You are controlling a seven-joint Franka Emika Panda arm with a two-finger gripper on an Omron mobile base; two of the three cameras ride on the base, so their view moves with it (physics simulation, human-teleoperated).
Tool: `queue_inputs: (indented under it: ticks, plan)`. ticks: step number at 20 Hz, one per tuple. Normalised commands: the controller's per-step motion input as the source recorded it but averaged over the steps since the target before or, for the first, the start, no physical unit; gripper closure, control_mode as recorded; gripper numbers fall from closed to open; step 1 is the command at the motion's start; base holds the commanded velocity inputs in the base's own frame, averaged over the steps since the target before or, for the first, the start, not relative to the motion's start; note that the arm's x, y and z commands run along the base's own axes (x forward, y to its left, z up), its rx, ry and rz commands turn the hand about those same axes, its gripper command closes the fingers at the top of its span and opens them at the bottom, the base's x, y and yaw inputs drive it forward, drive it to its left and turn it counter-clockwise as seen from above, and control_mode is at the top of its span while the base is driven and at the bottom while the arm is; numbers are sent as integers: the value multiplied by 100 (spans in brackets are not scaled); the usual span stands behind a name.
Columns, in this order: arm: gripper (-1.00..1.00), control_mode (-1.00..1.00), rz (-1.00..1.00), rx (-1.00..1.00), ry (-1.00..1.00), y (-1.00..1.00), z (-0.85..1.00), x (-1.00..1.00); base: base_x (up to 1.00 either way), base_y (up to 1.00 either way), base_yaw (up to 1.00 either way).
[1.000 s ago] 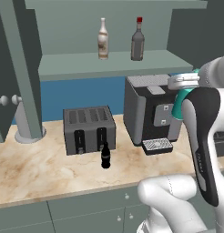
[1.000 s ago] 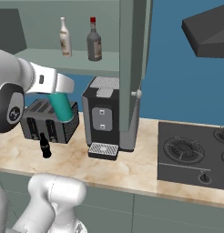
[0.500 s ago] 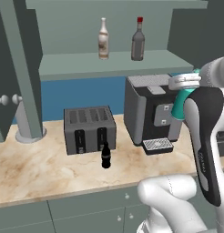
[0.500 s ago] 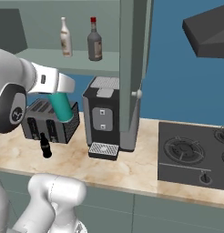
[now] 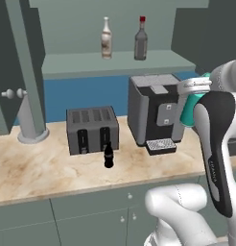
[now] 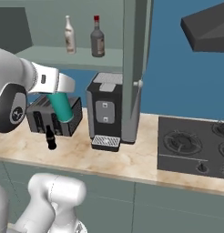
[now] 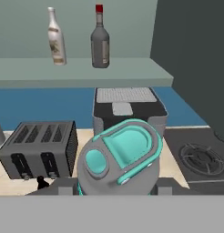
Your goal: Sort all alcoholic drinks to one cabinet, and non-alcoholic drinks to the other.
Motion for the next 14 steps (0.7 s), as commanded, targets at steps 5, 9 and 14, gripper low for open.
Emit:
queue_inputs:
  ticks: [5, 9, 14]
  plan:
    - [100, 100, 0, 0, 0, 0, 0, 0, -53, -9, 0]
    - [100, 100, 0, 0, 0, 0, 0, 0, -58, -5, 0]
    - [100, 100, 0, 0, 0, 0, 0, 0, -63, -3, 0]
